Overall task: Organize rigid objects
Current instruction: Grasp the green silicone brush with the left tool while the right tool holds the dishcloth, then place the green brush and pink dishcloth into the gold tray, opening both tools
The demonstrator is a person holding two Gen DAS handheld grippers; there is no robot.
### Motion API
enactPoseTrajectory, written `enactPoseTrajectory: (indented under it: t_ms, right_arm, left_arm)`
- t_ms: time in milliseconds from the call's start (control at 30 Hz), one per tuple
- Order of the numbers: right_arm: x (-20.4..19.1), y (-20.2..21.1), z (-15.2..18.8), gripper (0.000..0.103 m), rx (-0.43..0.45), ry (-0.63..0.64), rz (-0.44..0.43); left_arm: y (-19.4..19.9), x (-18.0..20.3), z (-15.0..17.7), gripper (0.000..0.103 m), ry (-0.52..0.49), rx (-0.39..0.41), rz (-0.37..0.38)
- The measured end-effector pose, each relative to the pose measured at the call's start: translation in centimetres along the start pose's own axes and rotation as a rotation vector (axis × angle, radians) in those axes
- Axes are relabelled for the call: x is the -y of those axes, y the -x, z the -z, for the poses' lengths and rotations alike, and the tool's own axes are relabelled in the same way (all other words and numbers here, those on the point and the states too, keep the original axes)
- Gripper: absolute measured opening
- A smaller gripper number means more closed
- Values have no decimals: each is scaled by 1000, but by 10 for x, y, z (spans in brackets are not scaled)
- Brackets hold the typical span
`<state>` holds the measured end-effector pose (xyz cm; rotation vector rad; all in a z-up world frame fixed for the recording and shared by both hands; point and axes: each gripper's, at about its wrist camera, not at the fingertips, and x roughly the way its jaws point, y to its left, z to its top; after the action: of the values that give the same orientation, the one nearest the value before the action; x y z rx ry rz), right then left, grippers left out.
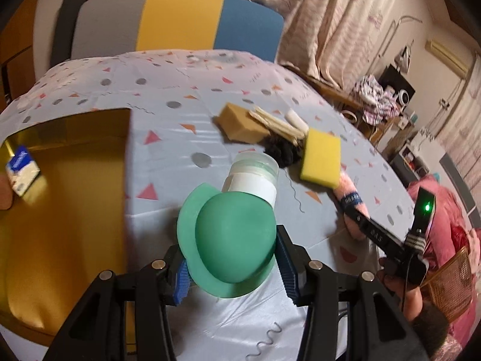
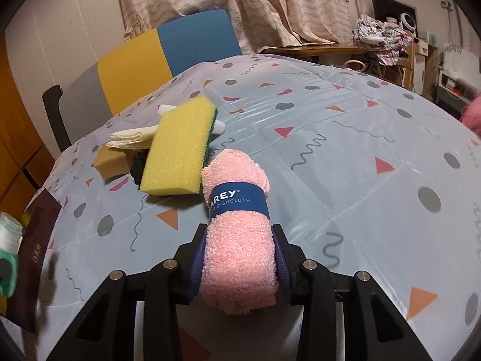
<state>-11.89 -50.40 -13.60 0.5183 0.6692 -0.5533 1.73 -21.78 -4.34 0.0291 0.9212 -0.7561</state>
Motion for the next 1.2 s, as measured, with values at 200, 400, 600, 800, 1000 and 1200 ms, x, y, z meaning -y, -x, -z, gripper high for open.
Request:
enactPoseTrajectory:
  t_ms: [200,400,600,800,1000,1200]
  right_arm:
    - [-4,19,16,39,-23,-79,-61]
    - [-32,36,30,39,-57,-68,-137]
    - [-64,51,34,39,-71,-34,-201]
    - [-92,63,38,39,-88,-2,-261]
    - [-115,69,45,39,-106,45,-292]
    - [-128,72,45,39,-111,79,-298]
  left_arm:
    - [22,-33,-5,49,66,50,-15]
    - [27,-78,-13,49,163,69,-56]
    - [23,-128,-22,49,264,48,-97]
    - [12,-171,-36,49,334,31,-162]
    - [-8,-205,-50,50,403,-24,-216]
    - [-20,-228,-59,50,449,-35,-258]
